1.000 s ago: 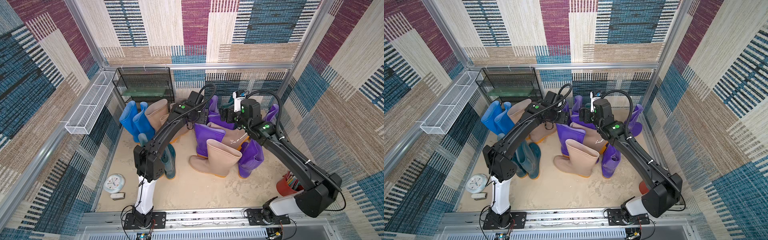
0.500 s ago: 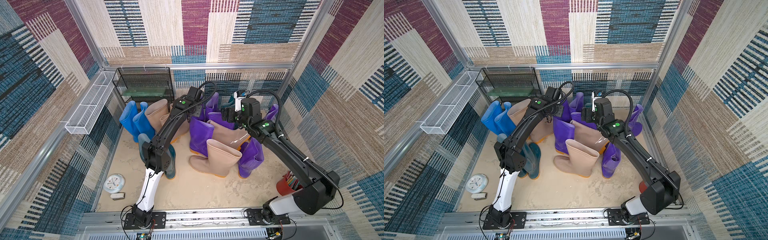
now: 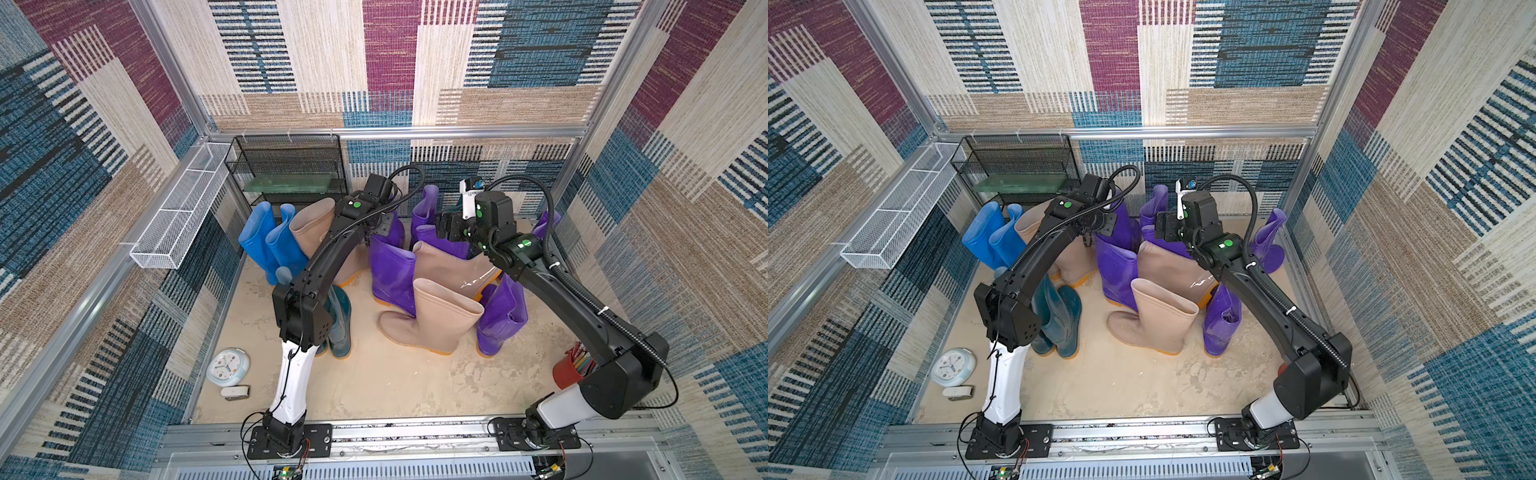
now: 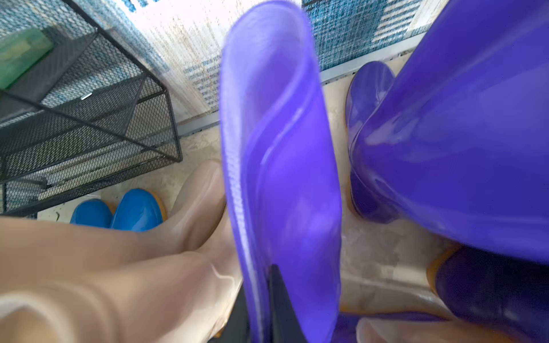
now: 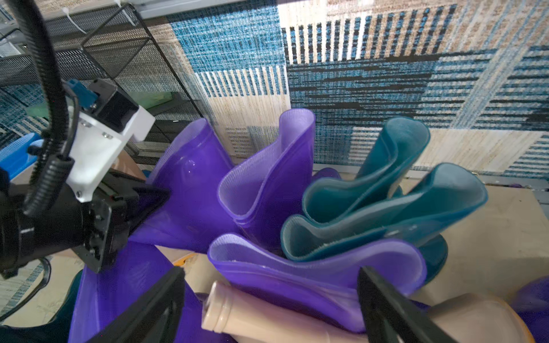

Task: Match and arrange rain boots in pairs
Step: Adjust the rain boots at the center of the board, then pair a pair of rain boots at the center of the board.

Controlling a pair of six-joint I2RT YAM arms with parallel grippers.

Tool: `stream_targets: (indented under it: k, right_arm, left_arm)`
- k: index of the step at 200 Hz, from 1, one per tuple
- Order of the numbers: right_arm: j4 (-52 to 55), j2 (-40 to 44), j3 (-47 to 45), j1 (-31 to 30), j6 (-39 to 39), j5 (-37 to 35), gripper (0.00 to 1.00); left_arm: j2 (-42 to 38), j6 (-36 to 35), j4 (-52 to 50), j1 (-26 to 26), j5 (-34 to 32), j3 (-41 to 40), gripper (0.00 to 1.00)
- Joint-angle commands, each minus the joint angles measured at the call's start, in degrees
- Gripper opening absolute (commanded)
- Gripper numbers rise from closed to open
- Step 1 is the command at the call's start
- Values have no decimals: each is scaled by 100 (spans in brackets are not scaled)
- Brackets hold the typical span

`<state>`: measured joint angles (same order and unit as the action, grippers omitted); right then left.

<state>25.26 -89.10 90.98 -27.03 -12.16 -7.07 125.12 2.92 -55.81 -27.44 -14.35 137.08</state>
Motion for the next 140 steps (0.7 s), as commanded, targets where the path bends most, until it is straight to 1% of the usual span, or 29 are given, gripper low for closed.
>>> stream_targets:
  k: [1,8,18,24,31,48,62,81,95,100,112,117,125,130,140]
  right_arm:
    - [46,-427,448,-64,72,-35,94]
    - [112,-645,694,-74,65,-53,94]
    - [225,-979,1060,-89,21,-162,94]
    - [296,-1178,1303,-99,1,-203,94]
    - [347,-1419,1543,-99,-17,-234,94]
    - [571,-2047,2161,-84,-154,-398,94]
    - [994,-2597,2802,-65,-314,-594,93]
    - [1449,-3227,3677,-65,-425,-900,91]
    - [1583,-3564,4069,-40,-434,-824,86]
    - [1553,-3634,4129,-27,-387,-723,82]
    - [1478,-3755,4235,-13,-272,-558,64]
    - [1431,-3780,4242,-13,-225,-550,54]
    - [1342,-3803,4244,-5,-169,-531,35]
    - [1285,-3812,4245,4,-107,-428,25]
    - [1200,-3803,4257,5,57,-124,13]
  left_arm:
    - [-242,192,-237,13,347,-39,64]
    - [-340,224,-248,8,541,-28,69]
    - [-500,288,-272,2,800,-31,82]
    - [-603,322,-303,8,972,-28,86]
    - [-721,338,-322,0,1166,-30,88]
    - [-1067,411,-439,2,1492,-129,90]
    - [-1483,428,-434,3,1615,-522,90]
    - [-2132,420,-338,2,1437,-1257,90]
    - [-2708,399,-64,2,1277,-2016,90]
    - [-2928,378,108,2,1250,-2344,90]
    - [-3433,324,587,2,1156,-3158,90]
    - [-3617,303,811,11,1102,-3453,90]
    - [-3864,272,1116,11,1041,-3912,91]
    - [-4008,267,1275,13,987,-4148,91]
    - [-4208,259,1517,27,904,-4504,92]
